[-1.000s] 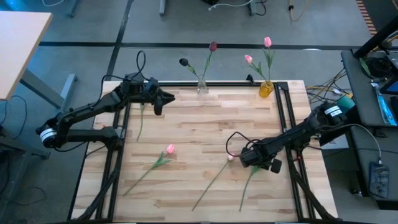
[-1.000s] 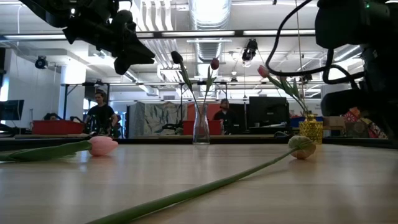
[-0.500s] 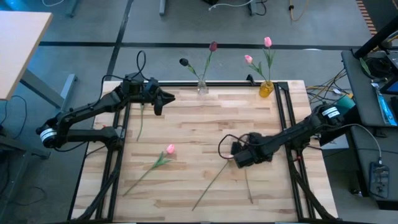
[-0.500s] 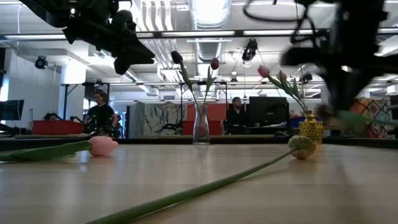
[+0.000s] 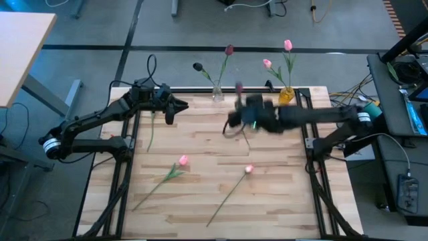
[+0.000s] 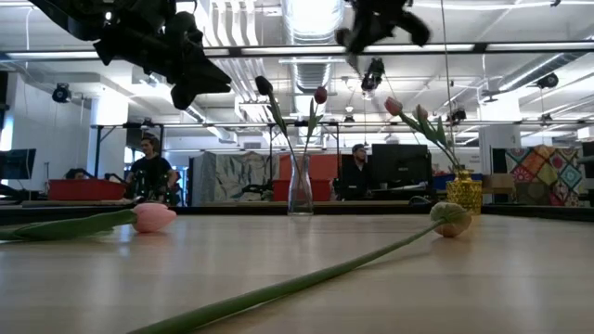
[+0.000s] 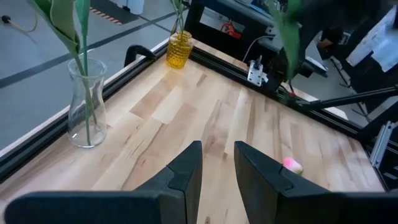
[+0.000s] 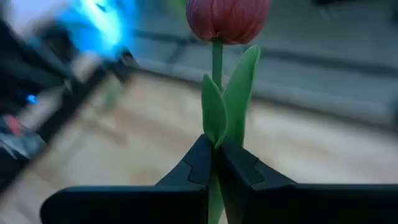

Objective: Sort flowers into vase by color
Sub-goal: Put the red tulip into the crystal vase

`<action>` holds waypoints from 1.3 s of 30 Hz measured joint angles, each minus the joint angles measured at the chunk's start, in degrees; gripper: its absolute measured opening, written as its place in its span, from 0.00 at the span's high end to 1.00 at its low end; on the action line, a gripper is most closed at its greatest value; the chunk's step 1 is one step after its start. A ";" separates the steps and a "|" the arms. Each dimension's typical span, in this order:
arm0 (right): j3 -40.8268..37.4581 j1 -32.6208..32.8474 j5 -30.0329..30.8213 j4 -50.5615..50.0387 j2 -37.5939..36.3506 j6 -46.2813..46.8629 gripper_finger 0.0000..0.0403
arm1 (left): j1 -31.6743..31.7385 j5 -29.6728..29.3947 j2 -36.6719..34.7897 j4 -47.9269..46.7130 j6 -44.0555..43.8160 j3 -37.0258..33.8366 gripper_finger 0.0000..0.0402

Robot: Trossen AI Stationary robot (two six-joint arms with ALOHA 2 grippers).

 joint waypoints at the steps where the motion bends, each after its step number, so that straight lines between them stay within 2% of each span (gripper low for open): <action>1: 0.01 -2.60 -2.14 5.02 -0.73 -6.25 0.97 | 0.00 -0.10 0.00 0.02 0.00 0.00 0.80; 4: -0.42 -10.69 -13.46 20.43 -1.82 -21.13 0.97 | 0.00 -0.14 0.00 0.02 0.25 0.02 0.80; 7: -0.69 -17.65 -23.80 30.61 -1.36 -29.55 0.97 | 0.00 -0.20 0.02 0.02 0.69 0.04 0.80; 13: -0.79 -27.17 -34.24 44.04 1.87 -36.21 0.97 | 0.00 -0.36 0.02 0.02 0.50 0.04 0.80; 21: -0.80 -31.76 -37.91 57.25 7.47 -37.04 0.97 | 0.00 -0.51 0.07 0.02 0.44 0.04 0.80; 39: -0.82 -34.59 -38.01 60.73 16.93 -36.37 0.97 | 0.00 -1.84 0.07 -0.81 -0.02 0.04 0.80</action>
